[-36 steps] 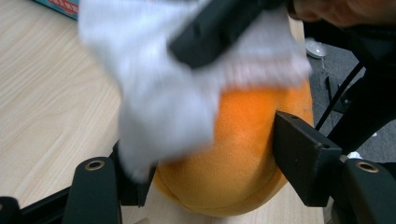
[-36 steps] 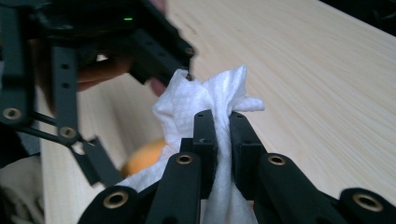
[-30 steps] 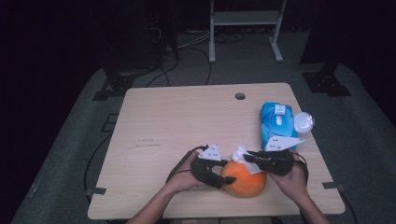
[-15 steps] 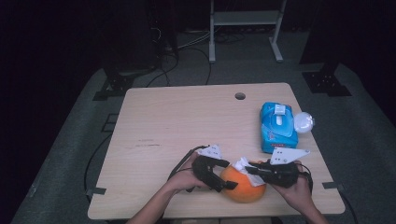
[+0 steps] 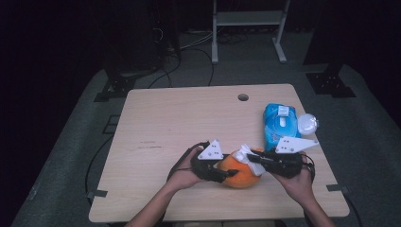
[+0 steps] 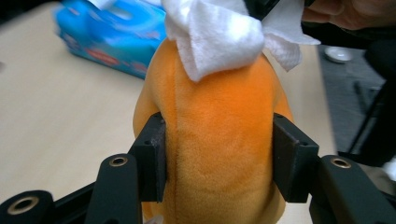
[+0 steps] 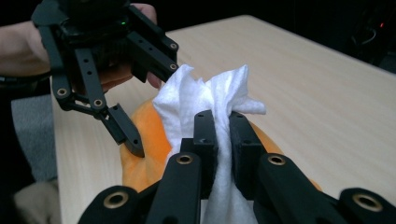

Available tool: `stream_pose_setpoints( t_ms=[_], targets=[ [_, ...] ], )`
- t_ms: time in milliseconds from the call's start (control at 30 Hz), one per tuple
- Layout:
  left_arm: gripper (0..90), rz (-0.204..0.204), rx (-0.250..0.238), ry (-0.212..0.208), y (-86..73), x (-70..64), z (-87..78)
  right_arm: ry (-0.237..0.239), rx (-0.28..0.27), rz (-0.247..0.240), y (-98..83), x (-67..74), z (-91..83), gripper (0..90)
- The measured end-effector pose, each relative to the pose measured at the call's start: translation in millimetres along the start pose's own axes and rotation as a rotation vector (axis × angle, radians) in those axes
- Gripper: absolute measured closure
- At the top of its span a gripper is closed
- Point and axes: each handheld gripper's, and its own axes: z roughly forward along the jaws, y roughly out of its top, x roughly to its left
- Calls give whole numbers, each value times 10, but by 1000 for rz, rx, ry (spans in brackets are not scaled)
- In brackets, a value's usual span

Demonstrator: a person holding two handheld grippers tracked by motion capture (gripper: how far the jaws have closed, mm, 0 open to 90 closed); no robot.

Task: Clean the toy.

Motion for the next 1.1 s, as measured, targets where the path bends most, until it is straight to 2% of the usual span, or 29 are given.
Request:
stream_pose_setpoints(
  t_ms=[67, 100, 167, 200, 233, 300, 367, 433, 500, 533, 633, 700, 800, 967, 1100],
  targets=[
    [453, 28, 4, 34, -50, 43, -2, -6, 0, -4, 46, -29, 75, 823],
    [446, 17, 16, 33, -97, 81, 15, -15, 10, -13, 52, -38, 132, 823],
    [406, -23, 44, 6, -227, 148, 78, -30, 56, -25, 15, -53, 277, 823],
    [350, -57, 21, -20, -298, 191, 85, -25, 81, -23, -29, -58, 354, 823],
    [294, -83, 12, -27, -322, 212, 80, -13, 86, -6, -85, -67, 419, 824],
    [199, -132, 6, -39, -338, 260, 45, 2, 66, 16, -118, -86, 437, 824],
    [168, -164, 7, -36, -340, 281, 29, -2, 67, 14, -110, -84, 432, 824],
    [170, -190, 29, -48, -359, 292, 42, -6, 70, 11, -101, -78, 419, 824],
    [249, -191, 42, -66, -370, 292, 38, -7, 70, 6, -100, -74, 400, 824],
    [298, -186, 46, -57, -360, 281, 37, -8, 70, 7, -97, -67, 397, 823],
    [365, -168, 57, -25, -314, 237, 46, -37, 87, -29, -43, -17, 390, 809],
    [371, -160, 57, -13, -280, 202, 54, -59, 85, -61, 6, 21, 369, 769],
    [367, -137, 64, -14, -251, 181, 64, -60, 77, -81, 66, 54, 340, 726],
    [359, -156, 70, -17, -258, 203, 57, -66, 78, -120, 117, 172, 320, 664],
    [358, -146, 73, -14, -237, 184, 65, -63, 76, -145, 144, 248, 340, 630]
  ],
)
